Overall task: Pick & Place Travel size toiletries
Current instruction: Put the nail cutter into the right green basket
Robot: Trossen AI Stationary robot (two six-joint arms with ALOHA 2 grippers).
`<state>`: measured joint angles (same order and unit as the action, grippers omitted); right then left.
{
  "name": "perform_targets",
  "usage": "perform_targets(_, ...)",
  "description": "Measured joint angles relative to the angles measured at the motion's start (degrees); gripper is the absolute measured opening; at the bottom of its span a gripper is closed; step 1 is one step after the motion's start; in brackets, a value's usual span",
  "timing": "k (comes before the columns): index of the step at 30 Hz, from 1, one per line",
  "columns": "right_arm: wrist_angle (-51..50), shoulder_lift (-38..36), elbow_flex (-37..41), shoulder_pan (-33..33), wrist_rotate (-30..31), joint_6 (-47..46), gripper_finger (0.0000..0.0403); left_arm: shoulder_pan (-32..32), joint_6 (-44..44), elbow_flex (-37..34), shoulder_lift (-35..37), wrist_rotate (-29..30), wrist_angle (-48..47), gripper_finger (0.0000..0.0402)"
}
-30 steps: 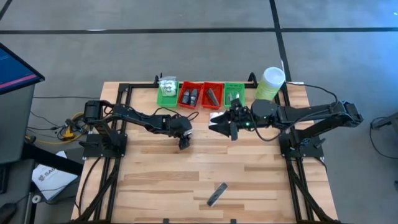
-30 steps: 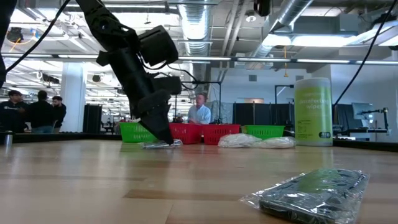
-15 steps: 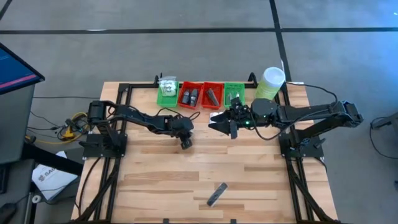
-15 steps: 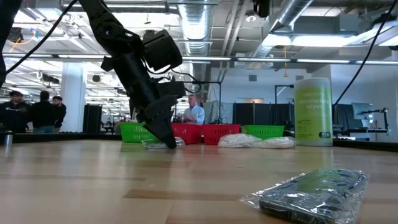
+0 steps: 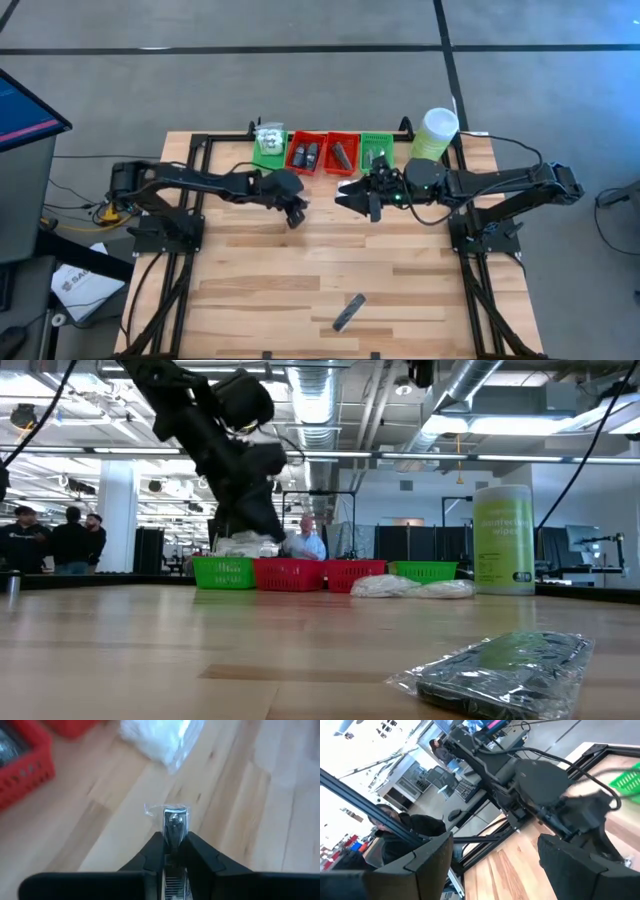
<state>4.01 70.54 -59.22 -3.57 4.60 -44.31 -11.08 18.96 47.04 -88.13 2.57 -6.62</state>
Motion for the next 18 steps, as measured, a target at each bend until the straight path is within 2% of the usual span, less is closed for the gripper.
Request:
perform_targets(5,1.1,0.0,0.1,0.8,0.2,-0.6,0.0281,-1.2,3.3,0.0,1.7,-1.1,0.7,0.0044)
perform_targets(9,3.3,0.0,0.1,0.9,0.2,1.7,0.0281,-1.1,6.9,0.0,2.9,-6.4,4.2,0.0044)
perform_targets(13,4.1,0.0,0.1,2.2,0.2,2.7,0.0281,-1.1,10.9,0.1,6.0,-10.0,7.8,0.0044)
perform_targets(18,6.1,0.0,0.1,3.9,0.3,5.8,0.0281,-1.2,14.4,0.1,11.9,-11.0,12.6,0.0044)
